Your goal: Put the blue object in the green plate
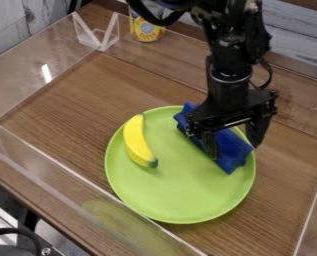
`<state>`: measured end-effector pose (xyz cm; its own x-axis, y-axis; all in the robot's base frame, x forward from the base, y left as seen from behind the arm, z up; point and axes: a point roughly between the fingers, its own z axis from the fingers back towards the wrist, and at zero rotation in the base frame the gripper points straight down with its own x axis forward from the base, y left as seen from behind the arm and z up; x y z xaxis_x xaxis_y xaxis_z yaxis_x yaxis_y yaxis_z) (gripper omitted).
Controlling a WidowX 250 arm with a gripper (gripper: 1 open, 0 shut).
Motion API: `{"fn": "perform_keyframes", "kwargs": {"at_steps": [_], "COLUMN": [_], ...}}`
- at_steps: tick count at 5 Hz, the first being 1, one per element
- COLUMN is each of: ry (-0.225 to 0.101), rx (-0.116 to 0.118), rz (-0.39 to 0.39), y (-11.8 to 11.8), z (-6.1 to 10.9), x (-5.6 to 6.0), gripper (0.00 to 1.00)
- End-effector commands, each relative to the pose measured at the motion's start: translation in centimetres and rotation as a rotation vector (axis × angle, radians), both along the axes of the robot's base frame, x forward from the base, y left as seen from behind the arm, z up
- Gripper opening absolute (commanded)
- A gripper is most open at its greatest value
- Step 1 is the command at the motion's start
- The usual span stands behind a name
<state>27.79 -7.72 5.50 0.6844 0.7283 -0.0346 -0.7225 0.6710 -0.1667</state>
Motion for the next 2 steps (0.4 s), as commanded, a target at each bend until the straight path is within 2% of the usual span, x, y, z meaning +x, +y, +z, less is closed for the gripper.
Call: {"fn": "perform_keyframes", "kwargs": {"at_steps": [1, 2], "ry": [-0.039, -0.043], "rx": [-0.01, -0.013], "rz": [-0.013, -0.016], "y": [-0.44, -0.48], "z": [1.17, 1.41], "x": [0.25, 0.22], "gripper": [1.0, 1.0]}}
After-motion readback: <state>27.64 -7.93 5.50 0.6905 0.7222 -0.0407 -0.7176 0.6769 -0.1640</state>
